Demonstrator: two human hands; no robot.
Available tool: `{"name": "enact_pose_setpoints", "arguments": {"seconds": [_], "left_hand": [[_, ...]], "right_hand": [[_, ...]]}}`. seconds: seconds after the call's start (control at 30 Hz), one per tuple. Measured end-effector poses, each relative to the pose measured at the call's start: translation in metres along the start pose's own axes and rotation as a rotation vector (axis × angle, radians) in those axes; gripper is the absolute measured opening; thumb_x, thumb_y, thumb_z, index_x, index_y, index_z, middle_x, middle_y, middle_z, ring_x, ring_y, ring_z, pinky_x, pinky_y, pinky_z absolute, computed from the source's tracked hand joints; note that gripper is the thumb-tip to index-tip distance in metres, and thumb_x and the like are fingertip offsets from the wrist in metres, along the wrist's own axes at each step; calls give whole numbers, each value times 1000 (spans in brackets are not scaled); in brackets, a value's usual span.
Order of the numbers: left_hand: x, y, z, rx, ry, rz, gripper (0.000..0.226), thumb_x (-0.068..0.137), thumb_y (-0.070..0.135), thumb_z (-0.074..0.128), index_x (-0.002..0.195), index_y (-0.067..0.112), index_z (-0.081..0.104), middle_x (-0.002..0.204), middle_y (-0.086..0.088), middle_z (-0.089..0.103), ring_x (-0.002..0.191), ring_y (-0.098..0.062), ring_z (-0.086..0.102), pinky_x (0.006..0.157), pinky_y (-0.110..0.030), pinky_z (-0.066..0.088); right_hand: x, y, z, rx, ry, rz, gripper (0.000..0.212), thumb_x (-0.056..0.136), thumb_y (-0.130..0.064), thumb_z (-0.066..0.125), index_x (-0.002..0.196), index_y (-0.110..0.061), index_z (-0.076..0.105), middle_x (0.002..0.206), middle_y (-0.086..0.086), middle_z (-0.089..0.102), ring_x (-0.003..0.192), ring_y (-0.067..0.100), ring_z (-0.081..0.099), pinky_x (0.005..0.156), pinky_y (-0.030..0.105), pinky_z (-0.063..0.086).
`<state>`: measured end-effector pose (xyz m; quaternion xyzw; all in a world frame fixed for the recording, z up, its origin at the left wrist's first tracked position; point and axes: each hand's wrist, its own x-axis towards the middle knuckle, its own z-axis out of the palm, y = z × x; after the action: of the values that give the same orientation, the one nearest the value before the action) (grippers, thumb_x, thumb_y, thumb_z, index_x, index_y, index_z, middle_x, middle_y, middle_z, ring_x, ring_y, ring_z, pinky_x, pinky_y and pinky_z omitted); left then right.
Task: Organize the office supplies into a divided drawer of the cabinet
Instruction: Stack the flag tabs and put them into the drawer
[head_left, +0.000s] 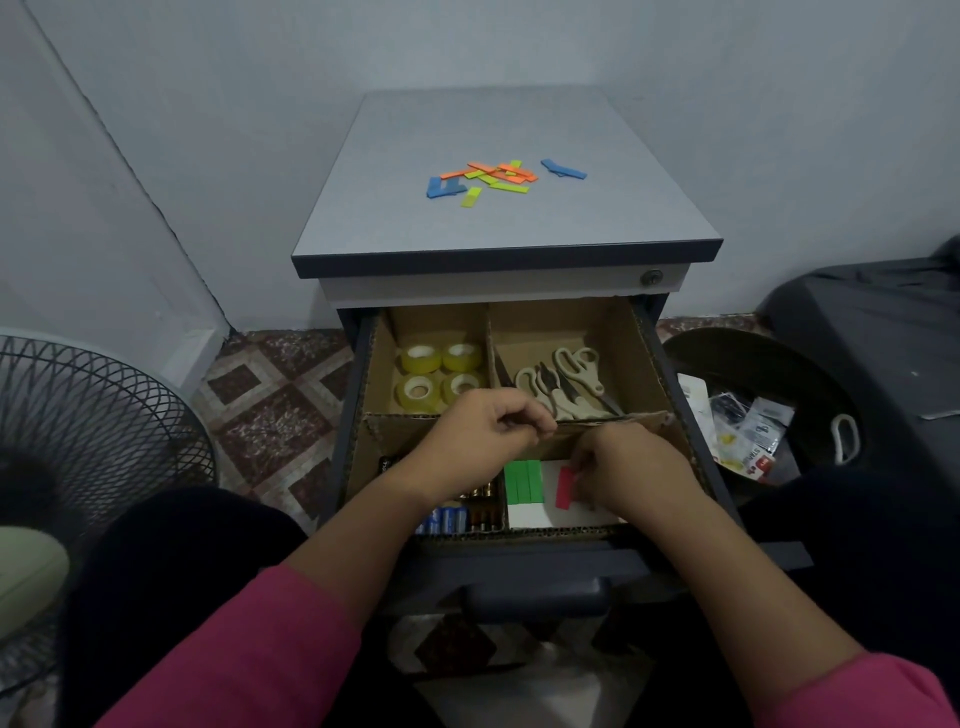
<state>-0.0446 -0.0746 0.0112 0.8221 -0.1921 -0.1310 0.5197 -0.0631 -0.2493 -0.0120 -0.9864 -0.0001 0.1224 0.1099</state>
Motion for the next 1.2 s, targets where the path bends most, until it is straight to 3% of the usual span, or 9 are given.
{"name": "enact_pose_setpoints", "arguments": {"seconds": [0.03, 0.17, 0.27, 0.43, 0.67, 0.8, 0.9, 1.2], "left_hand": [[-1, 1, -2, 74, -25, 38, 25, 87, -1, 54, 88, 21, 67, 94, 5, 66, 92, -7, 61, 81, -18, 50], [-7, 6, -3, 754, -192, 219, 16, 89, 17, 44, 89, 29, 55, 101, 9, 50, 102, -10, 40, 89, -21, 28], [-9, 2, 2, 903, -212, 277, 17, 91, 24, 40, 96, 26, 56, 105, 4, 51, 102, -15, 38, 95, -24, 26], [-9, 2, 8, 1021, -235, 318, 26, 97, 28, 33, 105, 22, 57, 105, 1, 51, 88, -9, 24, 90, -22, 14], [-8, 2, 10, 1049, -264, 276, 42, 90, 34, 19, 97, 21, 58, 94, 1, 51, 90, -14, 38, 96, -29, 21], [-7, 1, 9, 1041, -271, 280, 33, 97, 32, 26, 98, 21, 58, 96, 1, 48, 94, -16, 40, 99, -30, 22], [-8, 0, 9, 1040, -262, 303, 29, 99, 30, 31, 100, 21, 58, 98, 0, 50, 94, -14, 37, 98, -30, 21], [-8, 0, 9, 1061, -264, 289, 36, 96, 34, 25, 98, 23, 59, 98, 1, 49, 95, -19, 39, 95, -28, 19]], "right_hand": [[0, 0, 0, 8, -9, 3, 21, 77, -29, 71, 98, -33, 71, 96, -3, 65, 92, 19, 62, 71, 27, 49], [3, -3, 7, 18, -9, -34, 16, 76, -36, 72, 91, -32, 72, 88, -6, 63, 86, 17, 63, 67, 26, 48], [4, -4, 9, 5, 9, -57, 14, 80, -37, 67, 92, -30, 70, 83, -6, 60, 83, 18, 63, 64, 25, 44], [3, -3, 10, -44, 55, -54, 11, 83, -32, 63, 90, -26, 70, 75, -6, 54, 72, 16, 54, 61, 24, 39], [2, -6, 10, -52, 66, -123, 14, 87, -29, 59, 95, -26, 69, 87, -3, 62, 83, 19, 61, 62, 25, 38], [2, -7, 9, -49, 73, -111, 14, 87, -29, 59, 94, -27, 70, 80, -5, 56, 80, 18, 60, 61, 25, 39], [1, -9, 8, -78, 57, -105, 15, 88, -28, 58, 96, -25, 70, 87, -2, 62, 83, 19, 62, 62, 26, 40], [1, -12, 7, -87, 68, -141, 17, 89, -31, 58, 100, -26, 69, 94, -1, 65, 90, 21, 63, 64, 25, 38]]}}
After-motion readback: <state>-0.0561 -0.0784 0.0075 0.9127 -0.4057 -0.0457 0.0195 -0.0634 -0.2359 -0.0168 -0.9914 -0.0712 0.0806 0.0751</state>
